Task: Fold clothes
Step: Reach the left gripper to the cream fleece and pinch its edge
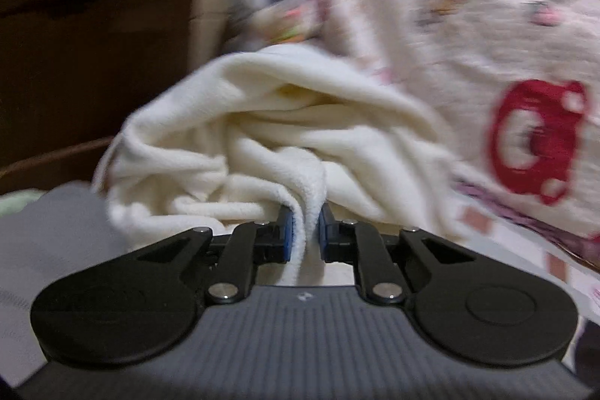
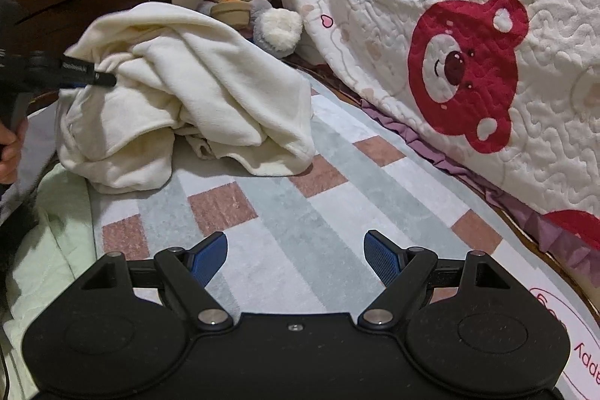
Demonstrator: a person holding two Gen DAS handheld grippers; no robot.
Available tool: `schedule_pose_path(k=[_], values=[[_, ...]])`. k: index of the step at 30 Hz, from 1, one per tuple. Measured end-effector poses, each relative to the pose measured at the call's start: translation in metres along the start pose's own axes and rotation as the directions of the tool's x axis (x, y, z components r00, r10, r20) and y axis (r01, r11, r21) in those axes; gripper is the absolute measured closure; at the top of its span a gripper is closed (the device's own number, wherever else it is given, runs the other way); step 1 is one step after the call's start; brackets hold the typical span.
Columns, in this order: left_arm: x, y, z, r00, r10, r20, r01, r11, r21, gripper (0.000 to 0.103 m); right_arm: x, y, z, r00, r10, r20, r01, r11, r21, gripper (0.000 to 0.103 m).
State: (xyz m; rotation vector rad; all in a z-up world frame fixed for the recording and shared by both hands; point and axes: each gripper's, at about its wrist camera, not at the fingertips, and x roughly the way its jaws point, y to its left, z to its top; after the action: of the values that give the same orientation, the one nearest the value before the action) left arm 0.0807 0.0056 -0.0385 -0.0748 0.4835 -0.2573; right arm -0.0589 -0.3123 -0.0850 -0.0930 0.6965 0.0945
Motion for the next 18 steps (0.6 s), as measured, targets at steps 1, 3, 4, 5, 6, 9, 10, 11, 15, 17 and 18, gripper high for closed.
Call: schedule_pose_path(k=[1, 3, 4, 5, 6, 9, 10, 11, 15, 17, 18], values=[[-0.005, -0.012, 0.001, 1.000, -0.017, 0.005, 0.017, 0.999, 0.042, 0.091, -0.001, -0.001, 0.000, 1.000, 0.000, 0.002, 0.000, 1.000, 0.001, 0.019], [-0.017, -0.030, 0.005, 0.998, -0.064, 0.022, 0.062, 0.993, 0.102, 0.091, -0.003, -0.003, -0.002, 1.000, -0.005, 0.000, 0.005, 1.000, 0.005, 0.019], [-0.024, -0.038, 0.007, 0.995, -0.090, 0.031, 0.086, 0.988, 0.127, 0.091, -0.004, -0.004, -0.003, 1.000, -0.008, -0.002, 0.008, 1.000, 0.006, 0.019], [-0.030, -0.045, 0.009, 0.993, -0.116, 0.034, 0.110, 0.984, 0.141, 0.096, -0.005, -0.005, -0.004, 1.000, -0.010, -0.003, 0.010, 1.000, 0.008, 0.019], [-0.035, -0.049, 0.010, 0.990, -0.141, 0.026, 0.137, 0.981, 0.136, 0.096, -0.006, -0.007, -0.005, 1.000, -0.014, -0.004, 0.014, 1.000, 0.011, 0.019], [-0.038, -0.062, 0.002, 0.977, -0.210, -0.038, 0.213, 0.970, 0.114, 0.096, -0.009, -0.013, -0.008, 1.000, -0.024, -0.002, 0.024, 0.999, 0.025, 0.019], [-0.040, -0.069, -0.002, 0.970, -0.235, -0.057, 0.241, 0.962, 0.127, 0.096, -0.010, -0.015, -0.008, 1.000, -0.026, -0.001, 0.026, 0.999, 0.035, 0.019], [-0.045, -0.076, -0.006, 0.961, -0.266, -0.069, 0.274, 0.952, 0.139, 0.096, -0.011, -0.017, -0.010, 1.000, -0.028, -0.001, 0.028, 0.999, 0.043, 0.019], [-0.072, -0.098, -0.018, 0.919, -0.386, -0.083, 0.394, 0.907, 0.146, 0.093, -0.009, -0.021, -0.014, 1.000, -0.028, -0.006, 0.028, 0.998, 0.063, 0.019], [-0.093, -0.108, -0.019, 0.934, -0.356, -0.009, 0.349, 0.909, 0.229, 0.065, -0.009, -0.022, -0.015, 1.000, -0.021, -0.007, 0.022, 0.997, 0.079, 0.019], [-0.104, -0.113, -0.019, 0.944, -0.328, 0.042, 0.304, 0.909, 0.284, 0.049, -0.008, -0.023, -0.016, 1.000, -0.015, -0.007, 0.016, 0.995, 0.095, 0.019]])
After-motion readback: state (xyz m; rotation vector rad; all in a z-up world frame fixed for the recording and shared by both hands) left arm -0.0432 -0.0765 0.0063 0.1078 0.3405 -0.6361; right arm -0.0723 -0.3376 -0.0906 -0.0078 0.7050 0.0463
